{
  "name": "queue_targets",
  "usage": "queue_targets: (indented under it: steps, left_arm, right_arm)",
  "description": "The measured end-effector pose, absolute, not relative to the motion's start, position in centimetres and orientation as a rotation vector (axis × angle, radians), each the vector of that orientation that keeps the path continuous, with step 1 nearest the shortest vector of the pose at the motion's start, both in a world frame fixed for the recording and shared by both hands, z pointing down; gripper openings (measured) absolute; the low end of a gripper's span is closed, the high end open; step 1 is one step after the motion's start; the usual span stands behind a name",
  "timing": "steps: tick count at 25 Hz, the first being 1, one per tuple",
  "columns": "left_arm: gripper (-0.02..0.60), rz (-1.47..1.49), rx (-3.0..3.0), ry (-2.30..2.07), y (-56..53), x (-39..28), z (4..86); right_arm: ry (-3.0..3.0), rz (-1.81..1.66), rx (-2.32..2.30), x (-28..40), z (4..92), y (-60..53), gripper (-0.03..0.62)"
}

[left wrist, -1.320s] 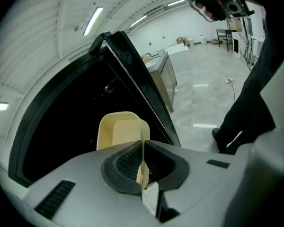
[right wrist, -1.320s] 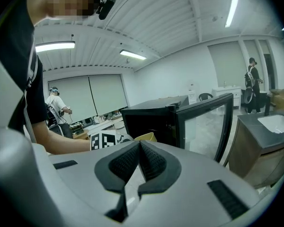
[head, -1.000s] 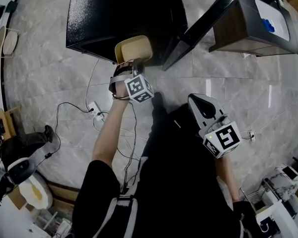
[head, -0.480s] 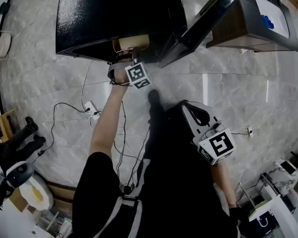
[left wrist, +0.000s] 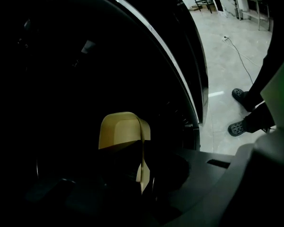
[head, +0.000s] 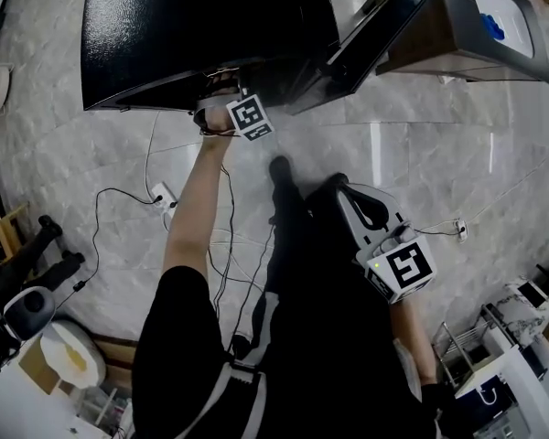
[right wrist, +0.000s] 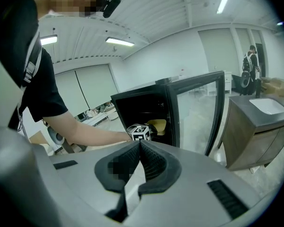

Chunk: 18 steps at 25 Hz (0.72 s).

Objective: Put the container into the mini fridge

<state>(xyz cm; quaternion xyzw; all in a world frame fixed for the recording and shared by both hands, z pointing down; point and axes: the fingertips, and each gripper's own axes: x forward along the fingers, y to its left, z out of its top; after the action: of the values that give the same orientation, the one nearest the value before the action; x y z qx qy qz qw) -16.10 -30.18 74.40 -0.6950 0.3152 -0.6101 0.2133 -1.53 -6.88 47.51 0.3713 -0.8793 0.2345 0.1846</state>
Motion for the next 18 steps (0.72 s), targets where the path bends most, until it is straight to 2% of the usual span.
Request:
queue_targets:
  steps: [18]
  left_arm:
    - [0.043,-1.773,-1.782,0.84,-32.9,-16.5,78.0]
  right_arm:
    - [-2.413,0.714,1.08,-0.3,48.9,-5.3,0.018]
